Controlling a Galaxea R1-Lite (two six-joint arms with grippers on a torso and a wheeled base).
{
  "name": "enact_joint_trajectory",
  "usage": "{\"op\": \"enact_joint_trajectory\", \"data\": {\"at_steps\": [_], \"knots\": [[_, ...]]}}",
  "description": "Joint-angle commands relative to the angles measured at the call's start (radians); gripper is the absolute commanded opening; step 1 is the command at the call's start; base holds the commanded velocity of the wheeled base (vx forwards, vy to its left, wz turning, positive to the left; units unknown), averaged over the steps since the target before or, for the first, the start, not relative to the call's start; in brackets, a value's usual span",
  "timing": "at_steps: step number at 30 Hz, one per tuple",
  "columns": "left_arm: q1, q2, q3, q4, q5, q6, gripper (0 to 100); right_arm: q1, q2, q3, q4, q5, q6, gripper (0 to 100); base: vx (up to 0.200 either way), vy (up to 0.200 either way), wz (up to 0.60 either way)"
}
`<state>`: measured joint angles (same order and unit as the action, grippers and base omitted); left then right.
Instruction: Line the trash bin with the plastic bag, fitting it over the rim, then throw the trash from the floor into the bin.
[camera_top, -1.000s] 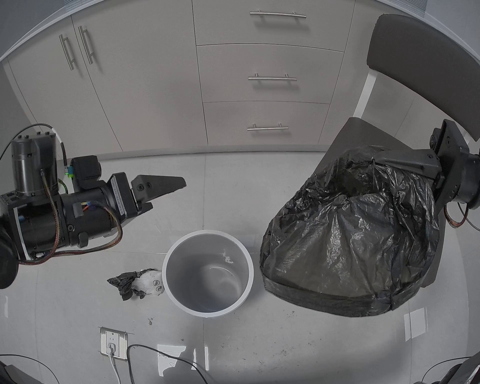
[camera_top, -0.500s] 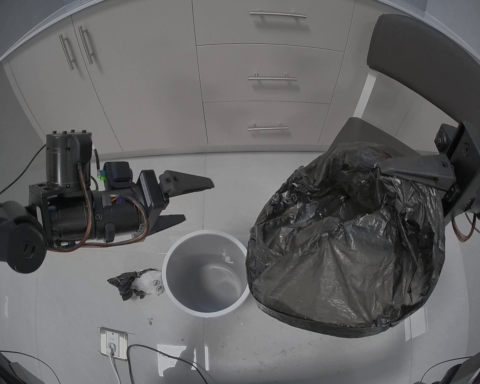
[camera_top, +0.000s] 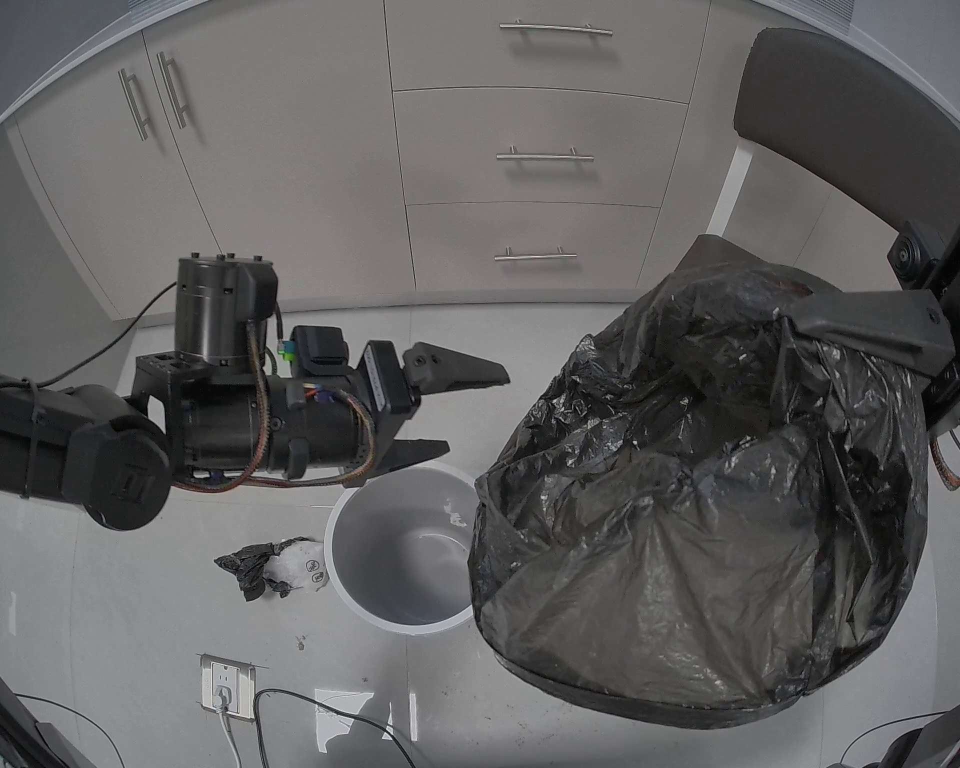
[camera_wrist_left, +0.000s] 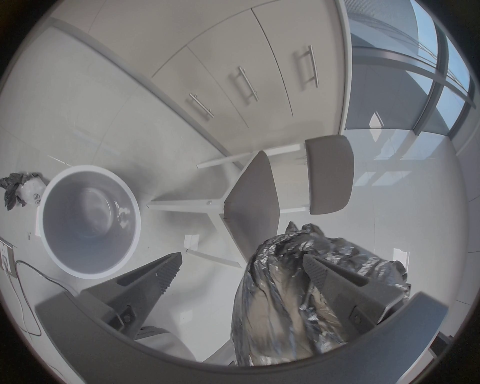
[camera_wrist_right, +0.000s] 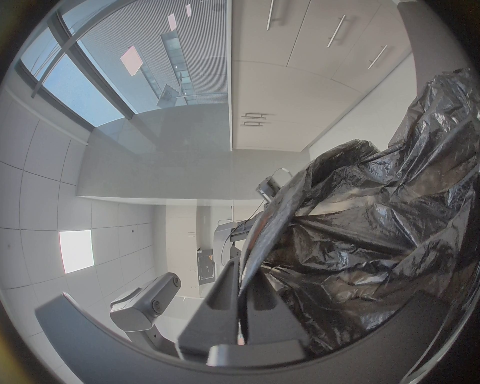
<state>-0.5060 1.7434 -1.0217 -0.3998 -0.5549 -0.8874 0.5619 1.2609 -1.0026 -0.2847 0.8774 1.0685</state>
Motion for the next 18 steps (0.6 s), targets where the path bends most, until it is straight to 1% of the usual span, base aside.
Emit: {"op": "enact_joint_trajectory", "data": {"at_steps": [1,11,18], "knots": [[-0.032,0.053,-0.012,-0.002,0.000,-0.001,100,0.029,0.005,-0.013,-0.001,-0.002,-0.001,0,0.000,0.000,0.00],[-0.101,0.084,-0.034,-0.004,0.004,-0.007,100,0.027,0.003,-0.004,0.001,-0.002,0.001,0,0.000,0.000,0.00],[-0.109,0.073,-0.049,-0.004,0.006,-0.015,100,0.019,0.015,0.002,0.001,-0.005,-0.001,0,0.000,0.000,0.00]]}}
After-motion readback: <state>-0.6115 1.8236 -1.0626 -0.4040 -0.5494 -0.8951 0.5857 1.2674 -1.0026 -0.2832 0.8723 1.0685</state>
